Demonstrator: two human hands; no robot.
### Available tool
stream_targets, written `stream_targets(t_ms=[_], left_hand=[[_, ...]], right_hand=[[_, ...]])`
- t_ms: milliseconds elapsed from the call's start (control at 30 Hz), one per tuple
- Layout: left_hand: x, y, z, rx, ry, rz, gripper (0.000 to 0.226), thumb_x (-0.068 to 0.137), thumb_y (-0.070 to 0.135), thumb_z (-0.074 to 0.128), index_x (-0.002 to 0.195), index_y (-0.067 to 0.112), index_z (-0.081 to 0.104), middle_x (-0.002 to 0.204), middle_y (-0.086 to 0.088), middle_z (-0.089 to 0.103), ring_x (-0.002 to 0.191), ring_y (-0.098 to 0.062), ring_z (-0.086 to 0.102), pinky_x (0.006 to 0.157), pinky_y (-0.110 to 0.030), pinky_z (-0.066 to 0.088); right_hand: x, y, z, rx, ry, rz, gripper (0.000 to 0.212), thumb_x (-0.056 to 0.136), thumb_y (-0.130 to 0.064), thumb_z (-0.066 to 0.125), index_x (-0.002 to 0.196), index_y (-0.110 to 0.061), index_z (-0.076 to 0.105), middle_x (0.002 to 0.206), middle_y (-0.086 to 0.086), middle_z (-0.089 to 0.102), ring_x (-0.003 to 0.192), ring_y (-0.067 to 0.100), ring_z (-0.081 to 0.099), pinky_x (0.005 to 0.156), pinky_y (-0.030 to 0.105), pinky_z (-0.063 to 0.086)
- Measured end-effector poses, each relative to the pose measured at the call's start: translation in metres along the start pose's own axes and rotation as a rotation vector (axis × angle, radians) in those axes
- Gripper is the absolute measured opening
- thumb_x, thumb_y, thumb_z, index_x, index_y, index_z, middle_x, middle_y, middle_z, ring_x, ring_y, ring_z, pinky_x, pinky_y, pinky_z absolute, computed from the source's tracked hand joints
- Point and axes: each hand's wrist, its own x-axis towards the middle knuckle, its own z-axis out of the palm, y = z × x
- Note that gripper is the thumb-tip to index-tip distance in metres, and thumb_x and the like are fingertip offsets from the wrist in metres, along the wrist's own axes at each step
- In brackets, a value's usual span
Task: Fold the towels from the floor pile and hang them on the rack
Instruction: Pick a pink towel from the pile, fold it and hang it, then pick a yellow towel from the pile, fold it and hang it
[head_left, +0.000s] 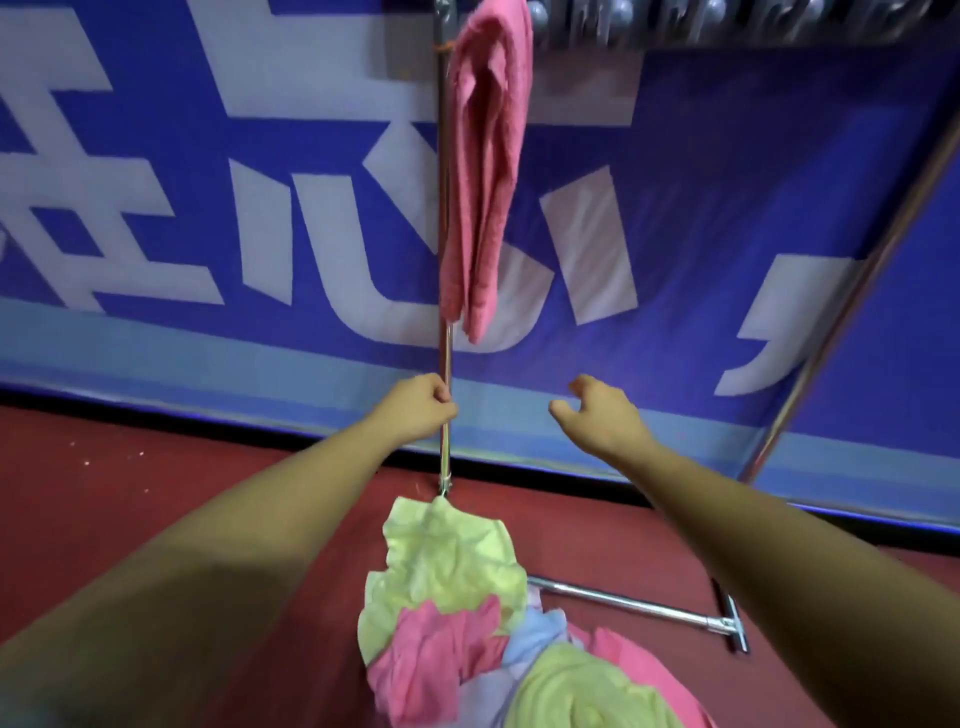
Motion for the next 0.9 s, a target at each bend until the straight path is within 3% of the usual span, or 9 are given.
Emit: stream_targets(t_ms=[133, 333, 433, 533, 633, 733, 767, 833, 900], left_hand=[[-0.024, -0.031, 0.077, 0.034, -0.146, -0.041, 0.002, 0.082, 0.019, 0.064, 0.083, 0.017, 0.065, 0.086, -0.005, 0.073, 0.085, -0.025, 0.069, 0.076, -0.030, 0.052], [-0.053, -0.071, 0.177, 0.033, -0.320, -0.107, 0.009, 0.085, 0.016, 0.060, 0.088, 0.011, 0.068, 0.089, -0.004, 0.070, 0.088, -0.022, 0.064, 0.070, -0.025, 0.044], [-0.063, -0.090, 0.224, 0.024, -0.434, -0.170, 0.013, 0.087, 0.015, 0.060, 0.093, 0.006, 0.068, 0.103, -0.011, 0.071, 0.099, -0.026, 0.065, 0.081, -0.029, 0.049], [-0.069, -0.108, 0.272, 0.067, -0.535, -0.139, 0.033, 0.090, 0.025, 0.053, 0.103, -0.001, 0.069, 0.116, -0.014, 0.068, 0.107, -0.029, 0.063, 0.089, -0.032, 0.048], [-0.078, -0.124, 0.314, 0.207, -0.612, -0.114, 0.028, 0.097, 0.020, 0.052, 0.114, 0.005, 0.068, 0.123, -0.008, 0.065, 0.101, -0.025, 0.062, 0.070, -0.015, 0.040], [-0.091, -0.146, 0.355, 0.202, -0.619, -0.163, 0.034, 0.090, 0.021, 0.059, 0.119, 0.005, 0.062, 0.119, -0.015, 0.066, 0.113, -0.030, 0.062, 0.088, -0.032, 0.046], [-0.097, -0.151, 0.368, 0.196, -0.618, -0.209, 0.040, 0.088, 0.023, 0.061, 0.123, 0.007, 0.057, 0.119, -0.016, 0.065, 0.112, -0.031, 0.062, 0.087, -0.033, 0.048], [-0.108, -0.159, 0.392, 0.169, -0.648, -0.274, 0.047, 0.087, 0.024, 0.063, 0.129, 0.007, 0.050, 0.121, -0.018, 0.063, 0.111, -0.032, 0.062, 0.082, -0.033, 0.047], [-0.117, -0.166, 0.408, 0.143, -0.658, -0.278, 0.052, 0.089, 0.026, 0.065, 0.133, 0.005, 0.049, 0.130, -0.019, 0.059, 0.119, -0.034, 0.058, 0.091, -0.035, 0.046]], right_hand=[[-0.030, 0.056, 0.057, -0.048, -0.144, 0.130, 0.048, 0.093, -0.041, 0.056, 0.130, -0.010, 0.057, 0.131, 0.017, 0.063, 0.123, 0.036, 0.057, 0.106, 0.047, 0.043], [-0.069, 0.132, 0.134, -0.138, -0.280, 0.223, 0.047, 0.094, -0.044, 0.057, 0.127, -0.012, 0.058, 0.130, 0.016, 0.064, 0.123, 0.035, 0.058, 0.102, 0.044, 0.045], [-0.088, 0.168, 0.170, -0.178, -0.376, 0.233, 0.042, 0.094, -0.043, 0.056, 0.122, -0.013, 0.059, 0.127, 0.014, 0.064, 0.121, 0.033, 0.059, 0.098, 0.042, 0.046], [-0.105, 0.202, 0.200, -0.217, -0.447, 0.256, 0.039, 0.094, -0.043, 0.053, 0.119, -0.014, 0.057, 0.125, 0.012, 0.063, 0.120, 0.032, 0.059, 0.098, 0.043, 0.045], [-0.118, 0.235, 0.231, -0.243, -0.520, 0.292, 0.057, 0.093, -0.050, 0.054, 0.136, -0.012, 0.051, 0.134, 0.011, 0.056, 0.126, 0.031, 0.054, 0.103, 0.044, 0.043], [-0.129, 0.257, 0.260, -0.207, -0.663, 0.268, 0.076, 0.085, -0.063, 0.029, 0.131, -0.009, 0.057, 0.130, 0.012, 0.058, 0.127, 0.032, 0.054, 0.101, 0.038, 0.043], [-0.132, 0.263, 0.268, -0.198, -0.698, 0.281, 0.073, 0.088, -0.059, 0.027, 0.131, -0.008, 0.057, 0.132, 0.013, 0.057, 0.127, 0.032, 0.053, 0.101, 0.036, 0.042], [-0.137, 0.272, 0.281, -0.207, -0.696, 0.335, 0.047, 0.098, -0.036, 0.045, 0.136, -0.009, 0.055, 0.136, 0.015, 0.054, 0.127, 0.032, 0.053, 0.100, 0.034, 0.042], [-0.140, 0.278, 0.290, -0.202, -0.633, 0.310, 0.031, 0.096, -0.021, 0.051, 0.123, -0.010, 0.062, 0.124, 0.014, 0.058, 0.116, 0.033, 0.059, 0.088, 0.033, 0.045]])
